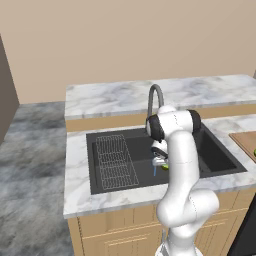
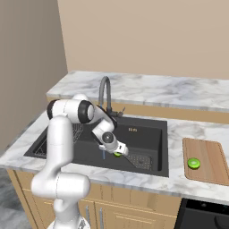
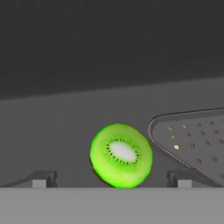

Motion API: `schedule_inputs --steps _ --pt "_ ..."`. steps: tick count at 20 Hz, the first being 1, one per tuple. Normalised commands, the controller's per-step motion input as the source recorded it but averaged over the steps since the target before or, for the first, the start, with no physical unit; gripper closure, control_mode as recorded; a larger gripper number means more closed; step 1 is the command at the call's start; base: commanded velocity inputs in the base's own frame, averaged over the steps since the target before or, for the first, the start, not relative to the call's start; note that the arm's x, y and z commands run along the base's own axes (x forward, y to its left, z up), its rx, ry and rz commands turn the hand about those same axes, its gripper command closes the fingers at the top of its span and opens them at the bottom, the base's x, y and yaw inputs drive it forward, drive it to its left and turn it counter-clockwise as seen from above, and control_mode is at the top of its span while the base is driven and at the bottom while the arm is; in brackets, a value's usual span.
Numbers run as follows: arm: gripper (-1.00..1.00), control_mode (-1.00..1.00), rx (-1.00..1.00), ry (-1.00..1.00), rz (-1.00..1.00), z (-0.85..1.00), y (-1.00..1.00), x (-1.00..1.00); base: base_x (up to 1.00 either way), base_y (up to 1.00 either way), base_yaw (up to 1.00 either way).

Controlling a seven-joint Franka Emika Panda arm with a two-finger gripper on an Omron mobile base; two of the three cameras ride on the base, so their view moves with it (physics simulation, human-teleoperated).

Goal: Pick the kiwi, kiwi from the sink and place them on the cutting board to airdry. Then turn off the sink faucet.

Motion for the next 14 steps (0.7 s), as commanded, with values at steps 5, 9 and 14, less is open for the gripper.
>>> schedule_inputs --steps 5,9,14 --pt "-1.00 -1.00 0.00 0.01 0.00 -0.19 -0.10 0.29 0.00 0.00 0.00" --pt "-1.00 -1.00 0.00 0.03 0.00 -0.22 -0.06 0.25 0.00 0.00 0.00" --pt "1.00 -1.00 0.00 0.03 0.00 -0.22 -0.03 0.25 0.00 0.00 0.00"
